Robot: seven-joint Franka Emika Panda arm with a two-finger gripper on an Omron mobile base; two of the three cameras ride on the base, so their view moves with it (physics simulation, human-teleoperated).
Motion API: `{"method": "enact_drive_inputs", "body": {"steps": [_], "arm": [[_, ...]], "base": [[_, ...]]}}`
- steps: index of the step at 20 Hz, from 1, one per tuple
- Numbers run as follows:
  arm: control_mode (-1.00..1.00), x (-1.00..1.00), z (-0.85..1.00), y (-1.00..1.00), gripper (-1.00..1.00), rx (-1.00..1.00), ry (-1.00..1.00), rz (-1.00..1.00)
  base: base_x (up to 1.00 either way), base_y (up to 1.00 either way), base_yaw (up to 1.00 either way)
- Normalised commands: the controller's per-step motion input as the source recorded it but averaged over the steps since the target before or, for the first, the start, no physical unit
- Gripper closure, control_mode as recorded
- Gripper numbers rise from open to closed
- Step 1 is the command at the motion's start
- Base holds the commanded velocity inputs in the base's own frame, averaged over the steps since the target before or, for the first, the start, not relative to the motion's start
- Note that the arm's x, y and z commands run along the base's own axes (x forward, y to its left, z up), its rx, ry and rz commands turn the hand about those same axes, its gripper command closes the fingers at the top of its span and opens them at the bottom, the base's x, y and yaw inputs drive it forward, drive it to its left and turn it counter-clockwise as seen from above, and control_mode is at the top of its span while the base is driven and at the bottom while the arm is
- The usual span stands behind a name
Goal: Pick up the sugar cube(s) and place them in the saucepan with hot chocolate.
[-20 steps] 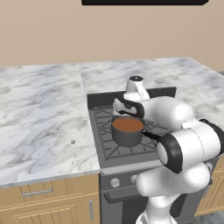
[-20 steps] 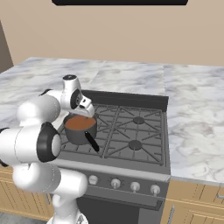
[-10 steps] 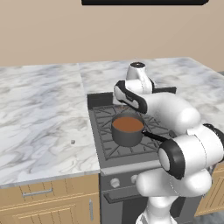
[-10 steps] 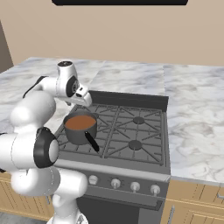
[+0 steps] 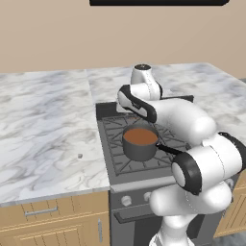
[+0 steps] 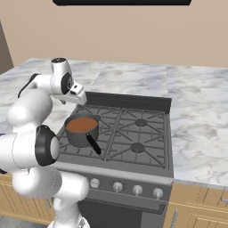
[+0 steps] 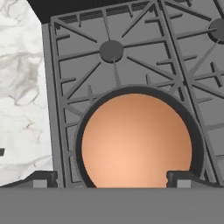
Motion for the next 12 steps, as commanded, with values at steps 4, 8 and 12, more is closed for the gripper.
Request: {"method": "enact_drive_inputs", "body": {"steps": [4, 8, 12], "arm": [[-1.00, 0.00, 0.11, 0.12, -1.00, 0.00, 0.00, 0.00], [-1.00, 0.00, 0.05, 0.02, -1.00, 0.00, 0.00, 0.00], [-1.00, 0.00, 0.01, 0.01, -1.00, 0.00, 0.00, 0.00]], "base": [[0.00, 0.00, 0.00], [0.00, 0.00, 0.00], [0.00, 0.00, 0.00]]}}
